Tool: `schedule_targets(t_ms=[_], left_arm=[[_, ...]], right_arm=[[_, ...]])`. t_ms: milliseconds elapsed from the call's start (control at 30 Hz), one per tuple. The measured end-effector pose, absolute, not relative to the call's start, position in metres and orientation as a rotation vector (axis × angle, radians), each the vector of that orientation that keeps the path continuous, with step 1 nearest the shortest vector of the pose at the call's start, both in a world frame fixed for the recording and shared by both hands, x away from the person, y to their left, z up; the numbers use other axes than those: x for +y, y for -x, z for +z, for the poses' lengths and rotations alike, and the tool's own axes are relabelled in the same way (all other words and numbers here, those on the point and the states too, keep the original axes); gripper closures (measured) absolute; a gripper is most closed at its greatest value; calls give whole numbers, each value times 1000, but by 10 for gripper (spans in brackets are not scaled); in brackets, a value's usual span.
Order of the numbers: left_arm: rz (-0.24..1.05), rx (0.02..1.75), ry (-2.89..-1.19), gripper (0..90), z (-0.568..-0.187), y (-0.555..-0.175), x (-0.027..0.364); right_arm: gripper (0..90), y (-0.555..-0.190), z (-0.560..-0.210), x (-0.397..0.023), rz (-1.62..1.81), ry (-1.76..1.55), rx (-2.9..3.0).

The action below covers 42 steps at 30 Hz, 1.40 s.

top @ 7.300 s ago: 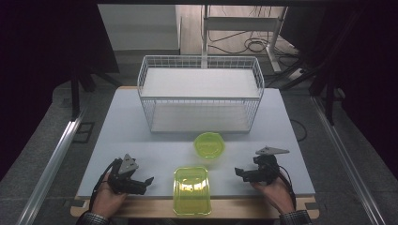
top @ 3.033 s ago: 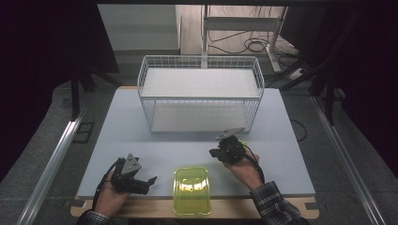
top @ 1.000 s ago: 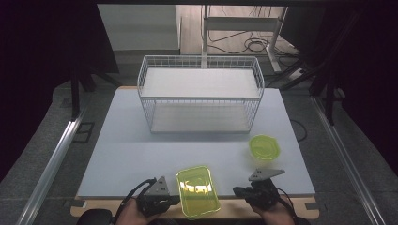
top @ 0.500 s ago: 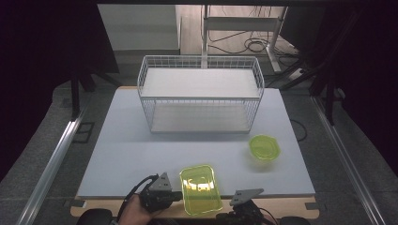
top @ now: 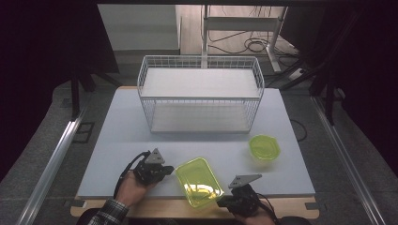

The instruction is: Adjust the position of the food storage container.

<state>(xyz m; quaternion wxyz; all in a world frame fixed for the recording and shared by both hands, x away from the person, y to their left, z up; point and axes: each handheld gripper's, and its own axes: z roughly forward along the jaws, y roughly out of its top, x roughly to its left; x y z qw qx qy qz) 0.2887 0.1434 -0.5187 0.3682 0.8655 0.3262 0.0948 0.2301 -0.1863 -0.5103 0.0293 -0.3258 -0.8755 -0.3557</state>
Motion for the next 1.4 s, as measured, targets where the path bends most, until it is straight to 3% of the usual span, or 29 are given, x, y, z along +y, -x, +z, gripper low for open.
schedule_targets(t_ms=[167, 400, 833, 1400], left_arm=[[213, 855, -2200, 869, -522, -307, 140], [187, 846, -2224, 868, -525, -306, 139], [157, 840, -2225, 860, -523, -283, 142], [191, 853, -2234, 826, -520, -260, 150]], right_arm=[[882, -245, -509, -187, -1105, 1057, -2698], [882, -266, -508, -185, -1090, 1104, -2729], [882, -311, -509, -179, -1081, 1170, -2768], [875, -330, -511, -167, -1065, 1106, -2885]])
